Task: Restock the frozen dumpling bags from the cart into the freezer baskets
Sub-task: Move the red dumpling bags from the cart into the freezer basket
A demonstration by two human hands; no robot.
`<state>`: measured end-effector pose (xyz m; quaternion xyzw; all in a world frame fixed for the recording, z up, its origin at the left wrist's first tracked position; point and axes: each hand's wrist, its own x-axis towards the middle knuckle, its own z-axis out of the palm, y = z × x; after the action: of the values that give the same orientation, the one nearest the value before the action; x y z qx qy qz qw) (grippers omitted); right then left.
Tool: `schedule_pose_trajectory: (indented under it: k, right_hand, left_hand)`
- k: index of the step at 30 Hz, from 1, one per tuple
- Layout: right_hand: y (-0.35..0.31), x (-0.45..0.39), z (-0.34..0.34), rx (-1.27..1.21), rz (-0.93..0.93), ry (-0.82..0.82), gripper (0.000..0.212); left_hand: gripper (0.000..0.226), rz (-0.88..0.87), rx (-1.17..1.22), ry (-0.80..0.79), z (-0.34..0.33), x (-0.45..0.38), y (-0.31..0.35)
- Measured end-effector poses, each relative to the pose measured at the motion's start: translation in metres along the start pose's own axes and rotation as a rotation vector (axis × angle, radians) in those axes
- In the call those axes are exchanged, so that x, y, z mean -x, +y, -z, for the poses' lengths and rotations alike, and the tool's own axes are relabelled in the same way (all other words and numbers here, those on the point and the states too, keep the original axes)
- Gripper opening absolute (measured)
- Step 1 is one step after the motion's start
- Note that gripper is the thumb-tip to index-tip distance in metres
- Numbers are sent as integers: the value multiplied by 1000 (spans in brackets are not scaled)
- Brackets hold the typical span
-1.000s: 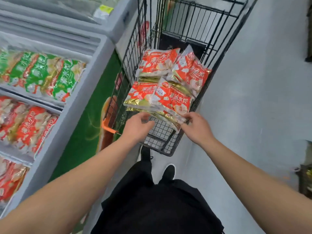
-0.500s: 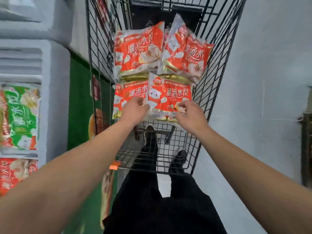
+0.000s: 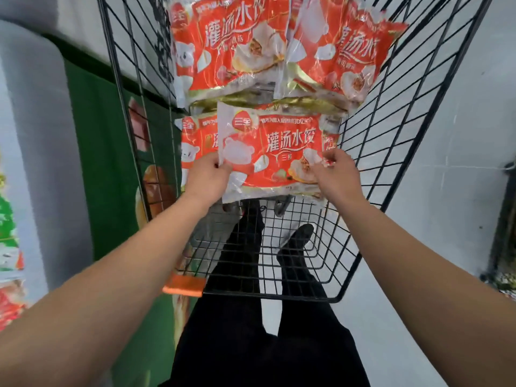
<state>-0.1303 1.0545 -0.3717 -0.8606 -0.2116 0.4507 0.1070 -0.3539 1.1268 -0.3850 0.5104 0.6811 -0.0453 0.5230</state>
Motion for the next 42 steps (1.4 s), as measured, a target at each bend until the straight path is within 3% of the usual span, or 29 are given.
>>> schedule_pose_trajectory:
  k: [4,5,8,10,12,15,22,28,34,42]
  right_hand:
    - [-8,-24,-14,-201,-189,-53,62]
    - [-8,-29,-18,-285,-246,-79,59]
    - [-12,-33,-27,-549,-346,-183,18]
    - [-8,-40,-33,-548,-357,-133,20]
    - [-3,-40,-32,-510,-313,-105,24]
    - [2,-33,-26,-370,-226,-35,26]
    - [4,24,0,-179,66,124,31]
    - [22,94,33,-125,269,141,29]
    - [52,163,34,-135,421,82,29]
    - [54,252,-11,-42,631,-166,28]
  left_hand:
    - [24,187,20,63,25,-7,-37]
    - [24,211,36,72,26,-10,-38]
    - [17,280,156,105,24,-15,-26]
    - [33,316,334,92,23,-22,-22]
    - [39,313,448,49,21,-25,-20]
    - [7,319,602,83,19,-19,-11]
    - [18,190,610,99,17,39,-21]
    - [16,118,706,302,15,145,-40]
    - [15,143,932,462,-10,253,-85]
    - [18,151,1206,649,-13,369,-173]
